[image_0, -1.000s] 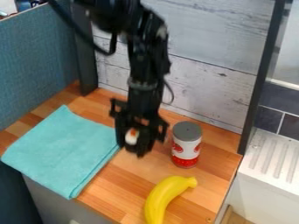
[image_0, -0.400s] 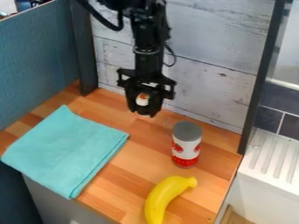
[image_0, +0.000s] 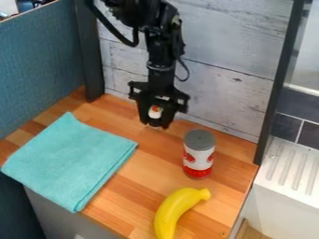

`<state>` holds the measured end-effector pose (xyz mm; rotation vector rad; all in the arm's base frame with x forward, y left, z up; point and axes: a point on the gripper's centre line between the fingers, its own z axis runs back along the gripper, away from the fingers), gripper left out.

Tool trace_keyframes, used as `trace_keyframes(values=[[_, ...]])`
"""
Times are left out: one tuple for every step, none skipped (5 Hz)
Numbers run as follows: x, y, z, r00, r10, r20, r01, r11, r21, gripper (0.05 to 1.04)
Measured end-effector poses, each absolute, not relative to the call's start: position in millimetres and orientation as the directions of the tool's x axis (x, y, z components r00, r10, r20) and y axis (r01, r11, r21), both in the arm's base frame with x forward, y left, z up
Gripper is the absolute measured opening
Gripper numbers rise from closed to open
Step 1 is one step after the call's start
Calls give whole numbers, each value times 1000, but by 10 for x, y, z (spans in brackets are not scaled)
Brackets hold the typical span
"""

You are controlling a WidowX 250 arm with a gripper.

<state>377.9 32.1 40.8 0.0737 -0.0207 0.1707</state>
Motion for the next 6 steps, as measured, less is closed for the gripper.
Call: trace_keyframes(values=[[3766,386,264,985,171,6,-171,978,119,584],[3744,448,191,989,145,-7,-142,978,153,585],[3748,556,151,987,161,-12,-158,980,122,584],[3772,611,142,985,170,-23,-167,981,96,584],[3780,682,130,983,179,-39,-176,982,73,666],[3769,726,122,982,172,-80,-168,984,56,941]])
